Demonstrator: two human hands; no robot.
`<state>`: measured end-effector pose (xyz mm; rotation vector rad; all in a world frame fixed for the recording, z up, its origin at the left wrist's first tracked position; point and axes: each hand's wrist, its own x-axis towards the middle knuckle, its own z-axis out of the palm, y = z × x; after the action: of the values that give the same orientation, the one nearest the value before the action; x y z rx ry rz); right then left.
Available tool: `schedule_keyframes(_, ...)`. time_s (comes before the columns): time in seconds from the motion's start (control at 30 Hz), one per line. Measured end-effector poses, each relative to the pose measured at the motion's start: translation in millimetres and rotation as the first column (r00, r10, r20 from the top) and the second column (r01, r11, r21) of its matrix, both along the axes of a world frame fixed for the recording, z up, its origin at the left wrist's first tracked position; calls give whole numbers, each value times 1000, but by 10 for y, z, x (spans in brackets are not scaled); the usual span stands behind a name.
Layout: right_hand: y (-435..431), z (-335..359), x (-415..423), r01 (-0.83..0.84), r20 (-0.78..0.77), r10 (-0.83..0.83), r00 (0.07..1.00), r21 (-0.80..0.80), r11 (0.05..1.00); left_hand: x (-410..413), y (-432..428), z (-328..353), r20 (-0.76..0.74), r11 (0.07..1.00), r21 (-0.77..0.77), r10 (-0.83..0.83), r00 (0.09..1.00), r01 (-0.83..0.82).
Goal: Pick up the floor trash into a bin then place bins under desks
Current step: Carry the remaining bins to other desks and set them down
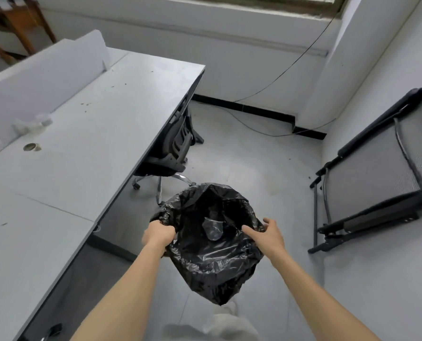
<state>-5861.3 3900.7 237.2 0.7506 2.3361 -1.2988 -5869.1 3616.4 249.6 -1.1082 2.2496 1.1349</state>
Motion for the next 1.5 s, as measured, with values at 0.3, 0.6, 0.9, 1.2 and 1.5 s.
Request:
schedule_keyframes(0.3,311,-157,-1953,145,264,-62,963,-306,941,-2086,650,-150,25,996,-26,89,996,-88)
schedule_keyframes(0.6,707,-184,-4290,211,105,-204,973,-55,976,-4475,1154,-253,22,983,134,-131,991,127)
schedule_keyframes(0.9,1250,-24,-6295,194,114,-222,968,216,957,-6697,1442,81,97,847,-54,-522,847,529)
schedule_keyframes(1.2,1529,-588,-8681,-85,228,32,973,224,971,-8756,1521,-115,-101,879,-192,-459,882,436)
schedule_keyframes(1.5,1529,-1268,-10689,-322,359,235,903,204,924,-10062,1137,-236,88,786,-535,-311,946,309)
